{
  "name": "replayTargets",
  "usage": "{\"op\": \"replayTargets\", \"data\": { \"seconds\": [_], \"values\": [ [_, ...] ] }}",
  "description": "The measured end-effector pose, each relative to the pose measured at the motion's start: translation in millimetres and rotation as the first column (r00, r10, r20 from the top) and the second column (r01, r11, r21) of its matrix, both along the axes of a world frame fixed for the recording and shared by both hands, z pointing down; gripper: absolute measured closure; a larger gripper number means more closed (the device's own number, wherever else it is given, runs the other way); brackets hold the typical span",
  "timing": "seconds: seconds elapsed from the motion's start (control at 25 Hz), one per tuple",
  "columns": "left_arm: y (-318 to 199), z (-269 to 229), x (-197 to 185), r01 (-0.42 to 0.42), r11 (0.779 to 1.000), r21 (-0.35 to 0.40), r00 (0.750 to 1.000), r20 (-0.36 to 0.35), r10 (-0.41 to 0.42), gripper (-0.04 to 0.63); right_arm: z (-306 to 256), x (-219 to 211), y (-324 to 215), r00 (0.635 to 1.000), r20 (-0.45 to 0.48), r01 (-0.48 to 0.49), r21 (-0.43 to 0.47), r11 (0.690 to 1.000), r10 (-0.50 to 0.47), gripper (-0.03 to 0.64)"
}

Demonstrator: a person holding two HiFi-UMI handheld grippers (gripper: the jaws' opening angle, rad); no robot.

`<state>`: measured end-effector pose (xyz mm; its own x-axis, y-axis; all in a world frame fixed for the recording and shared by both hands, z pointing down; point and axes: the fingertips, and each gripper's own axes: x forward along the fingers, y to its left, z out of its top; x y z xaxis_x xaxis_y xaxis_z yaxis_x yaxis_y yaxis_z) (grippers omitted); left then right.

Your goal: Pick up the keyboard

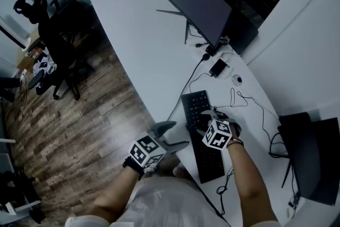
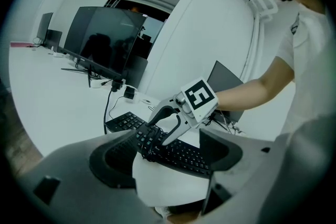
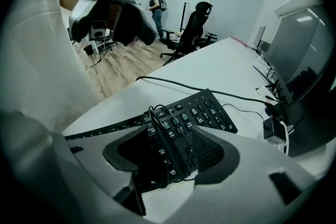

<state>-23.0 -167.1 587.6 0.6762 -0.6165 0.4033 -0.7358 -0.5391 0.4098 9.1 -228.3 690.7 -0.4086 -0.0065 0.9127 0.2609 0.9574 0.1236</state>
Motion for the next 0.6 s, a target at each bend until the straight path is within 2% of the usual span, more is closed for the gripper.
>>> {"op": "replayTargets", "data": {
  "seconds": [0.28, 0.6],
  "values": [
    [-2.5, 2.9, 1.9, -0.014, 1.0, -0.012, 1.0, -0.002, 0.014, 0.249, 10.6, -0.8, -1.0, 0.993, -0.07, 0.095, 0.021, 0.995, -0.093, 0.377],
    [-1.5, 4.3, -0.7, -0.018, 1.0, -0.023, 1.0, -0.008, 0.018, 0.249, 16.3, -4.4, -1.7, 0.985, -0.107, 0.136, 0.025, 0.99, -0.133, 0.39]
  ]
}}
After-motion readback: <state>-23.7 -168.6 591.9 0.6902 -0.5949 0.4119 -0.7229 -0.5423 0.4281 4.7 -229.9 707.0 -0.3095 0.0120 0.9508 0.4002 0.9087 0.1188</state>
